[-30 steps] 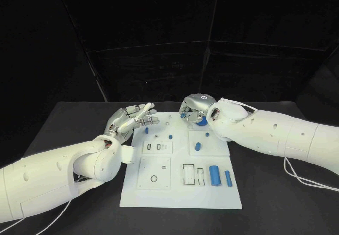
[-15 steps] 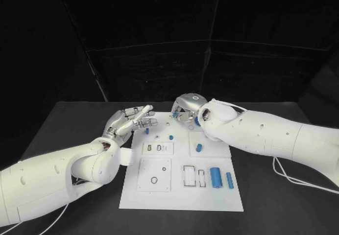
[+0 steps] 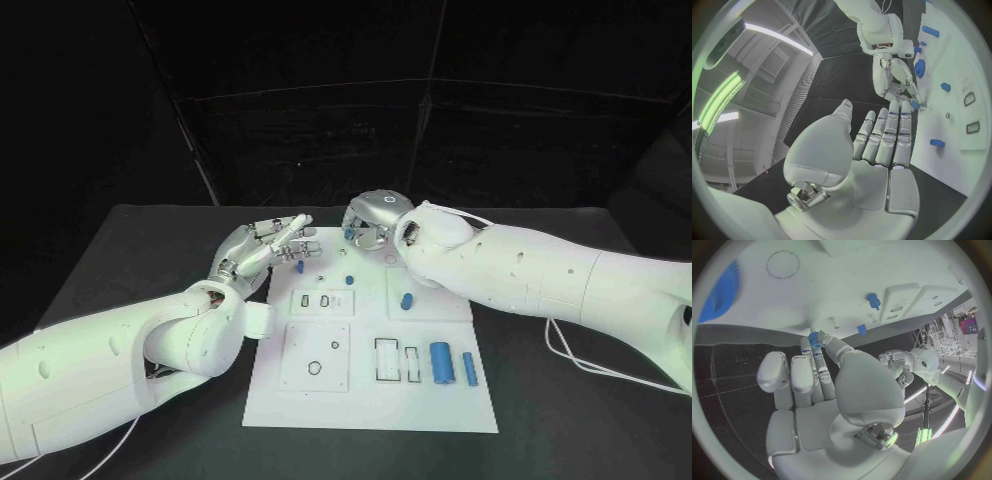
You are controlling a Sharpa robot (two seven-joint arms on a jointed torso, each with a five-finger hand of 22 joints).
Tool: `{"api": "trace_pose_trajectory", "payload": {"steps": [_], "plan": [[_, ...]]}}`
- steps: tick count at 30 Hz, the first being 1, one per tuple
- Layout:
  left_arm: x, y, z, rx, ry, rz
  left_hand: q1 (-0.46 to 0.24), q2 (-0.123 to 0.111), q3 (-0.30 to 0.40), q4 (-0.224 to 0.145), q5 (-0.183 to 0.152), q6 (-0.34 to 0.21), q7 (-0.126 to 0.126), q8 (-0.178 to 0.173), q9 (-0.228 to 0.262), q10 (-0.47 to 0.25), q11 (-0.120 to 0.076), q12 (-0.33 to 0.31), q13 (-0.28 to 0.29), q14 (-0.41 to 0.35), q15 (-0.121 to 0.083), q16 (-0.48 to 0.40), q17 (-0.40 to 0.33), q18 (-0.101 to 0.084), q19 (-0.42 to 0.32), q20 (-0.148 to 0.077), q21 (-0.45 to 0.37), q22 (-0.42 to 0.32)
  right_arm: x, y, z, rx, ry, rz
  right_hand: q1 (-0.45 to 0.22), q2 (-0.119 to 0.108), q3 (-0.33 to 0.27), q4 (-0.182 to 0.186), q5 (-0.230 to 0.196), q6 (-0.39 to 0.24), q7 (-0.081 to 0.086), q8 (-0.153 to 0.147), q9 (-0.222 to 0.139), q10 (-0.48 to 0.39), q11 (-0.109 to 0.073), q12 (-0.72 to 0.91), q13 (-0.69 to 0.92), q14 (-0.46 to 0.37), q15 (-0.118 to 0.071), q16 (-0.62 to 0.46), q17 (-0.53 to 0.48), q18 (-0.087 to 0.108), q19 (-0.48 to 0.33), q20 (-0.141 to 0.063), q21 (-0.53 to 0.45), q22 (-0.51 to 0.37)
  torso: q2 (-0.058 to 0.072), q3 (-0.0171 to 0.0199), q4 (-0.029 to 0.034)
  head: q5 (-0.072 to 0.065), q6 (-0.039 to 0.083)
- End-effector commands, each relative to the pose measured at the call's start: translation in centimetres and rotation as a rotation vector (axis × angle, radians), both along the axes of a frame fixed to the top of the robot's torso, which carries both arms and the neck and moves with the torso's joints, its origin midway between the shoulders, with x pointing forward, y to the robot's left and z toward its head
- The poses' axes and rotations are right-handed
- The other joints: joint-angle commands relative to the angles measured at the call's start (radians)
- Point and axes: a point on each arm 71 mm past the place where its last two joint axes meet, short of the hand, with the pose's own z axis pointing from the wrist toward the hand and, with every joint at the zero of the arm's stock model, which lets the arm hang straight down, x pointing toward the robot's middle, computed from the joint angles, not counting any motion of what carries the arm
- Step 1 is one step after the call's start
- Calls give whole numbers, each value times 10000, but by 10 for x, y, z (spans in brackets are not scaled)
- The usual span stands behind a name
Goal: Assemble the parts on the task board
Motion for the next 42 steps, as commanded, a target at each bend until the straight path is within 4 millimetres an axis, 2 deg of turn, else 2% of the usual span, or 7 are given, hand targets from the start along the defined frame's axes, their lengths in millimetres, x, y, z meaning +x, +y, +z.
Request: {"api": "trace_pose_trajectory", "payload": {"steps": [1, 10, 25, 42], "plan": [[0, -1, 2, -57, -93, -74, 53, 17, -28, -60, 5, 66, 385, -24, 0, 54, 47, -54, -4, -52, 42, -75, 5, 97, -95, 23, -54, -24, 1, 2, 1, -36, -3, -12, -52, -47, 22, 61, -52, -21, 40, -47, 1, -49, 34, -77, -13, 275, -1, 55, -29, -170, -13, 44, 48, 1, 3, -1, 16, 6, -12], [-1, -2, 3, -64, -97, -89, 55, 18, -31, -66, 6, 75, 384, -25, 0, 56, 48, -57, -4, -61, 45, -86, 4, 95, -108, 27, -65, -30, 3, 6, 0, -195, 152, -140, -118, -149, 79, 171, -105, -121, 72, -122, -23, -211, 80, -138, -49, 235, 40, 13, -133, -150, -105, 81, 10, -89, 3, -1, -14, 39, -45], [0, -1, 3, -57, -65, -109, 56, 22, -34, -71, 5, 56, 388, -31, -2, 57, 50, -61, -4, -67, 48, -97, 3, 95, -125, 29, -79, -39, 5, 8, -2, -397, 312, -235, -183, -519, 278, 444, -269, -673, 225, -174, -112, -1330, 337, -160, -199, 24, 248, -408, -824, -17, -603, 274, -327, -748, 11, -2, -18, 46, -74], [0, 0, 3, -36, -34, -97, 57, 26, -36, -75, 5, 60, 391, -33, -2, 57, 51, -64, -4, -67, 50, -103, 3, 95, -137, 31, -89, -45, 5, 6, -4, -551, 500, -199, -159, -555, 293, 545, -393, -567, 184, -107, -73, -1237, 300, -41, -152, 28, 231, -396, -839, -12, -600, 284, -334, -746, 15, 0, -19, 47, -133]]}}
